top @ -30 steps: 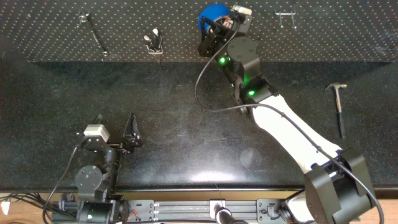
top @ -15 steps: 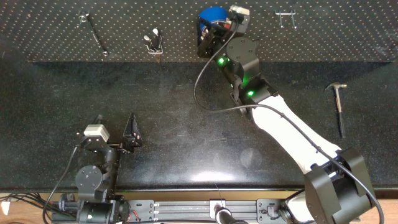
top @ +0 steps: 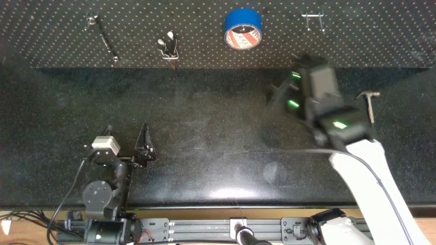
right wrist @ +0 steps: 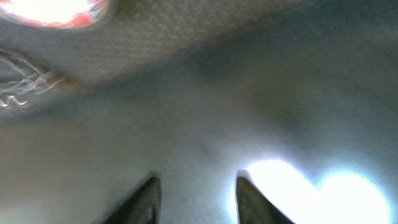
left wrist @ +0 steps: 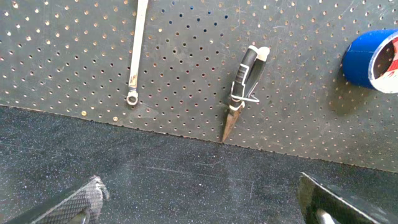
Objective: Place Tools Onto Pegboard
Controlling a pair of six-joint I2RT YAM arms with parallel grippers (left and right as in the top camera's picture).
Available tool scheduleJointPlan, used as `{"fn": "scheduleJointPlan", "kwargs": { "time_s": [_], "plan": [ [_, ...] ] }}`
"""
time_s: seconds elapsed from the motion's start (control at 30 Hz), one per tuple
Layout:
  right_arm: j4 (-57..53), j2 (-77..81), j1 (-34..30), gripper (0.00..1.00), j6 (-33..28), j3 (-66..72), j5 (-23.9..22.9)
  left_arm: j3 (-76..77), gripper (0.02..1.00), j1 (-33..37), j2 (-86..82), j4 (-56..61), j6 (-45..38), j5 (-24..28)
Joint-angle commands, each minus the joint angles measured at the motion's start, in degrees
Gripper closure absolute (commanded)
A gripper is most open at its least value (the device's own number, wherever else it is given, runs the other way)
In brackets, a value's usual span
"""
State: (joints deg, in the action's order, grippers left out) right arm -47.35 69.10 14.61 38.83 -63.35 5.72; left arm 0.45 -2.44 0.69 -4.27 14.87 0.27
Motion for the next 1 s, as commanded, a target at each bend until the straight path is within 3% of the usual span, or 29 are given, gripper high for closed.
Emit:
{"fn": "scheduleJointPlan", "kwargs": {
  "time_s": [0.03, 0.07, 0.13, 0.17, 0.2, 0.23, 0.27, 0.33, 0.43, 0.5, 0.57, 1.0],
  "plan": [
    [-20.96, -0.68, -26.01, 0.205, -28.83, 0.35, -6.12, -0.13, 0.025, 0.13, -0.48, -0.31, -0.31, 0.44],
    [-23.50, 3.15, -33.00, 0.202, -34.05, 0.35, -6.19, -0.13, 0.025, 0.13, -0.48, -0.31, -0.28, 0.42],
    [-20.39, 12.39, -43.65, 0.202, -36.20, 0.35, -4.22, -0.13, 0.025, 0.13, -0.48, -0.31, -0.31, 0.42],
    [-17.84, 15.63, -46.18, 0.200, -36.17, 0.35, -5.33, -0.13, 0.025, 0.13, -0.48, -0.31, -0.31, 0.42],
    [-15.04, 19.67, -48.87, 0.112, -37.94, 0.35, -9.84, -0.13, 0.025, 0.13, -0.48, -0.31, -0.31, 0.42],
    [-12.28, 22.03, -50.14, 0.077, -44.11, 0.35, -13.86, -0.13, 0.025, 0.13, -0.48, -0.31, -0.28, 0.42],
    [-10.21, 23.65, -50.49, 0.071, -51.19, 0.35, -13.46, -0.13, 0.025, 0.13, -0.48, -0.31, -0.31, 0.44],
    [-8.35, 25.38, -50.38, 0.069, -68.52, 0.35, -5.49, -0.13, 0.025, 0.13, -0.48, -0.31, -0.31, 0.42],
    [-5.22, 25.49, -50.07, 0.069, -78.68, 0.35, -3.74, -0.13, 0.025, 0.13, -0.48, -0.31, -0.31, 0.42],
    [-4.17, 27.08, -50.31, 0.069, -80.48, 0.35, 0.61, -0.13, 0.025, 0.13, -0.48, -0.31, -0.31, 0.42],
    [-3.48, 30.38, -50.71, 0.069, -83.76, 0.07, 0.31, -0.13, 0.025, 0.13, -0.48, -0.31, -0.31, 0.42],
    [-3.54, 37.09, -52.30, 0.069, -80.94, -1.79, -0.98, -0.13, 0.025, 0.13, -0.48, -0.31, -0.31, 0.42]
  ]
}}
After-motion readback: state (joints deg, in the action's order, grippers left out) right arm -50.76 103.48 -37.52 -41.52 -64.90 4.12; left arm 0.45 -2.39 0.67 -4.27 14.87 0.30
